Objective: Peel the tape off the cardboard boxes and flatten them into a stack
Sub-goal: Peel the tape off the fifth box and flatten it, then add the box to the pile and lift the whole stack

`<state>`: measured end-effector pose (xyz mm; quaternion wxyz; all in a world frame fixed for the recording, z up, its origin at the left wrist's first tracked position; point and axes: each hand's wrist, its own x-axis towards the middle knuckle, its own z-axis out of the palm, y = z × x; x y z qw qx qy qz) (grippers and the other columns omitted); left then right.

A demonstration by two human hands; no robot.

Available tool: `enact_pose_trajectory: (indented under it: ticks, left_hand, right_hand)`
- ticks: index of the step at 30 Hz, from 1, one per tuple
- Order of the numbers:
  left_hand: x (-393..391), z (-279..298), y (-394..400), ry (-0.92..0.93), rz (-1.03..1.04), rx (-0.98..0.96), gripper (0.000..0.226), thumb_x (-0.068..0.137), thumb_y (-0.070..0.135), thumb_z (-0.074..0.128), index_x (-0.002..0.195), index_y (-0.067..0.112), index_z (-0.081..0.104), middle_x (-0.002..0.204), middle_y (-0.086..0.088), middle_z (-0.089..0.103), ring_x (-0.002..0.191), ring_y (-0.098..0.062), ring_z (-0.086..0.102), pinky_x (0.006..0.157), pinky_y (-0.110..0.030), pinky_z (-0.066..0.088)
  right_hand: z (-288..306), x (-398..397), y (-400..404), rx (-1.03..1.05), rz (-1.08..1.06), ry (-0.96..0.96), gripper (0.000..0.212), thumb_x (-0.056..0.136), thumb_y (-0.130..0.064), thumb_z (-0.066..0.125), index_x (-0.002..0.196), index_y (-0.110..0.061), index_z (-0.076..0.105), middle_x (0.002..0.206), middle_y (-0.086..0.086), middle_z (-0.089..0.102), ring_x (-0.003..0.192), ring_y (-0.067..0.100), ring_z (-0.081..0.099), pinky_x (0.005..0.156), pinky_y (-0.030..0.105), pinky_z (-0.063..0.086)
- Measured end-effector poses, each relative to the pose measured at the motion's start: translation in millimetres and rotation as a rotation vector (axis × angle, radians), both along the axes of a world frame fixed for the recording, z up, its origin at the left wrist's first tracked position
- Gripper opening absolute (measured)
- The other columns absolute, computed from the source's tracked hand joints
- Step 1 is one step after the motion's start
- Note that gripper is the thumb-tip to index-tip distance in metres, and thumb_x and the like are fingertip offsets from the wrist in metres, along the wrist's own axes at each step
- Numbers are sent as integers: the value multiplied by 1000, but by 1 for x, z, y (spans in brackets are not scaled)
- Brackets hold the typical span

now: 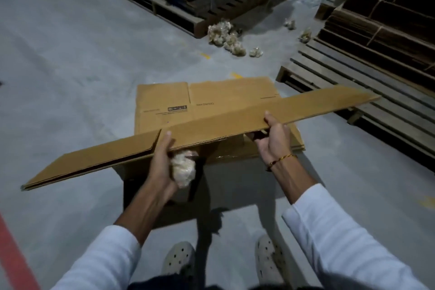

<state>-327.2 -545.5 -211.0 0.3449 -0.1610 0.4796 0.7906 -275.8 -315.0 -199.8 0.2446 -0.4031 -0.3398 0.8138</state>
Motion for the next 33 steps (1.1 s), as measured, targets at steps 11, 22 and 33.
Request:
enact_pose_trajectory:
  ticks: [11, 22, 33]
  left_hand:
    - [-91, -94, 65, -36, -41, -53, 32, 94, 50, 61, 113, 24, 60, 70, -2, 72, 55, -14, 65, 53, -24, 54]
    - [-81, -312, 47, -337, -43, -374, 72, 97, 63, 44, 138, 4, 54, 89, -11, 72, 76, -25, 65, 70, -35, 53]
    - [-108, -333, 78, -437, -14, -534, 38, 104, 47, 43, 108, 14, 59, 70, -7, 66, 47, -20, 63, 52, -28, 55]
  right_hand:
    - [-108, -85, 104, -67, 122, 100, 41, 98, -18, 64, 134, 0, 55, 126, 19, 67, 108, 31, 68, 70, 43, 62]
    - [-343, -67, 128, -93, 125, -510, 24, 102, 0, 48, 125, 0, 48, 114, 24, 67, 77, 29, 72, 52, 36, 60]
    - [-364, -68, 150, 154, 425, -837, 50, 101, -45, 55, 123, 0, 52, 91, 19, 72, 53, 23, 72, 46, 36, 59]
